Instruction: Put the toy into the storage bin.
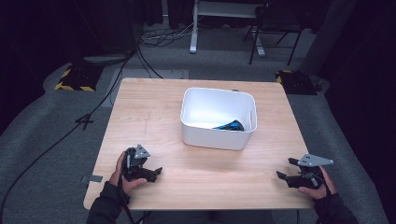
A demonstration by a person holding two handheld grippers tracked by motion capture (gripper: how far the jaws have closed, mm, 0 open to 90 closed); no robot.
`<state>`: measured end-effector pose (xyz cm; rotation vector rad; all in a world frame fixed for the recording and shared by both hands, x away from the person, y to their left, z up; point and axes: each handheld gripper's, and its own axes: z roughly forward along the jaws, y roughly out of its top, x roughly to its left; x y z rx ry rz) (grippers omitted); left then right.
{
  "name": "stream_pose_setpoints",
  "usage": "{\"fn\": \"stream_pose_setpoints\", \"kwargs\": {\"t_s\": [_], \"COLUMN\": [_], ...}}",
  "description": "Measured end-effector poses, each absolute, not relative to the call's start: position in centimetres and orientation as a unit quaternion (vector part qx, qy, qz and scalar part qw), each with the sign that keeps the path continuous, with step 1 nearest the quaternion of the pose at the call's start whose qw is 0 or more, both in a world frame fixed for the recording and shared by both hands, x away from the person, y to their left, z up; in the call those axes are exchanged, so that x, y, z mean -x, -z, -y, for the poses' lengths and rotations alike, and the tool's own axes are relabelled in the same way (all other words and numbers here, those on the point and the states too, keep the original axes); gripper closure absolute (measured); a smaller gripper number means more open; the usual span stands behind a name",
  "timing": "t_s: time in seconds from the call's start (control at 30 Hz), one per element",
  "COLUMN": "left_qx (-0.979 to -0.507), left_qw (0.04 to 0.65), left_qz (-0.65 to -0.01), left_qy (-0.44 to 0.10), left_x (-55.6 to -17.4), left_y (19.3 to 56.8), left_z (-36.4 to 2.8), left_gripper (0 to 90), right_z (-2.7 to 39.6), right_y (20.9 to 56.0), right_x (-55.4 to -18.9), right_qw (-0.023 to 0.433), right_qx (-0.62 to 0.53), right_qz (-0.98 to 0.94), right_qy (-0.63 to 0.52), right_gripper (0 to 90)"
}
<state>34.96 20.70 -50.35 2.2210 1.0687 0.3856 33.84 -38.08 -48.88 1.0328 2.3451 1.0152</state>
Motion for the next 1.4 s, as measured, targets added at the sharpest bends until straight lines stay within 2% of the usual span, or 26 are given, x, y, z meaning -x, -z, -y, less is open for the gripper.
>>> {"fn": "stream_pose_setpoints", "kwargs": {"t_s": [0.4, 1.4], "left_qx": [-0.844, -0.843], "left_qw": [0.317, 0.317], "left_qz": [-0.407, -0.408], "left_qy": [-0.146, -0.147], "left_x": [-35.0, -35.0], "left_y": [50.3, 50.4], "left_z": [-20.7, -20.7], "left_gripper": [0.5, 0.5], "right_z": [39.8, 39.8], "right_y": [50.2, 50.3], "right_x": [-33.8, -33.7], "right_qw": [0.183, 0.187], "right_qx": [-0.404, -0.413], "right_qz": [-0.822, -0.814], "right_qy": [-0.358, -0.363], "right_gripper": [18.3, 17.5]}}
